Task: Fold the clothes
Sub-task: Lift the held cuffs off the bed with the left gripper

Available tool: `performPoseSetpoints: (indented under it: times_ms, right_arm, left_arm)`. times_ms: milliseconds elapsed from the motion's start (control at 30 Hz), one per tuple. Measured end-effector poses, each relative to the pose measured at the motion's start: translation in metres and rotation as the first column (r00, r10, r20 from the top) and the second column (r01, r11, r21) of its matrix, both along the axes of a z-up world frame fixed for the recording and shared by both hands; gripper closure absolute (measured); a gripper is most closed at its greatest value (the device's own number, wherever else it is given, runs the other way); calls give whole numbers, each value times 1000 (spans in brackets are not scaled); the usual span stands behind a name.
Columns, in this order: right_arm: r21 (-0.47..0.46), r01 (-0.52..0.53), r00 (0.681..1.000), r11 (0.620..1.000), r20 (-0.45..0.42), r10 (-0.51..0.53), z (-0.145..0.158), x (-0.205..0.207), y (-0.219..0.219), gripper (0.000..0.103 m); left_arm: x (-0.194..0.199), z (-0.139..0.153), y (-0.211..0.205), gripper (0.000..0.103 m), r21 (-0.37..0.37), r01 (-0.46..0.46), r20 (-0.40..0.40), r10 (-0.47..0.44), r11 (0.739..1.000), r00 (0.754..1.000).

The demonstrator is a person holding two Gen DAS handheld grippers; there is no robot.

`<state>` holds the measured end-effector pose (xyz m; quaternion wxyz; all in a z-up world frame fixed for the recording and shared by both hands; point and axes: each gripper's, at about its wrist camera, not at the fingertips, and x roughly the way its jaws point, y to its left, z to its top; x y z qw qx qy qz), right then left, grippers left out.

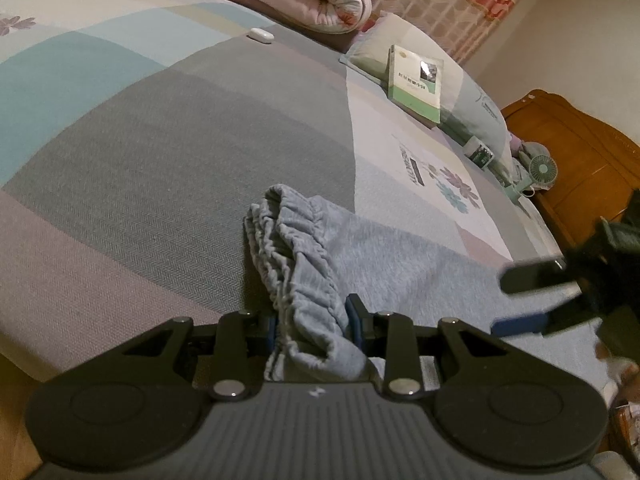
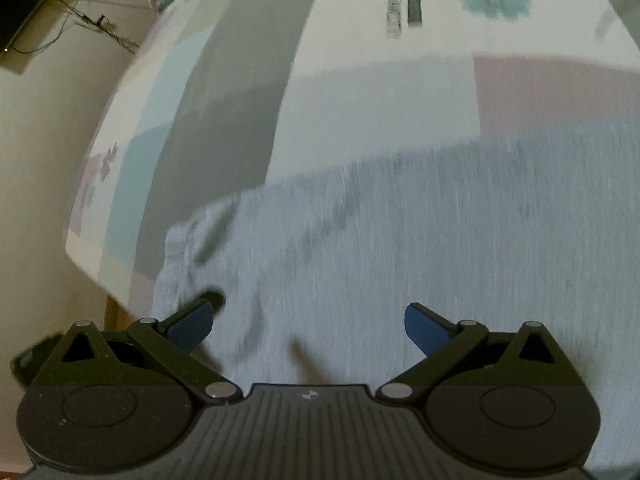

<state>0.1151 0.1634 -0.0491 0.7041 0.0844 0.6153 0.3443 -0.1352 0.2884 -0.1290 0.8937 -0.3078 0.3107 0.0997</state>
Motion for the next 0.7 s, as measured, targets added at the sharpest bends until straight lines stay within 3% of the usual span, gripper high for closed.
performPoseSetpoints:
  times_ms: [200,400,700]
  right_arm:
    - [8,-17,999,1000,-39,17,-17,4,-3,0]
    - [7,-31,980,999,-197,32,-27,-16,-26,0]
    - [-5,-45,968,999,-248,42,-24,-34,-38,0]
  left_arm:
    - [0,0,2,72,-5,4,0,-4,1000,1000]
    - [0,1,1,72,-4,2,-2,-2,1000,1000]
    - [2,1,2,72,3,4,-15,-4,1000,1000]
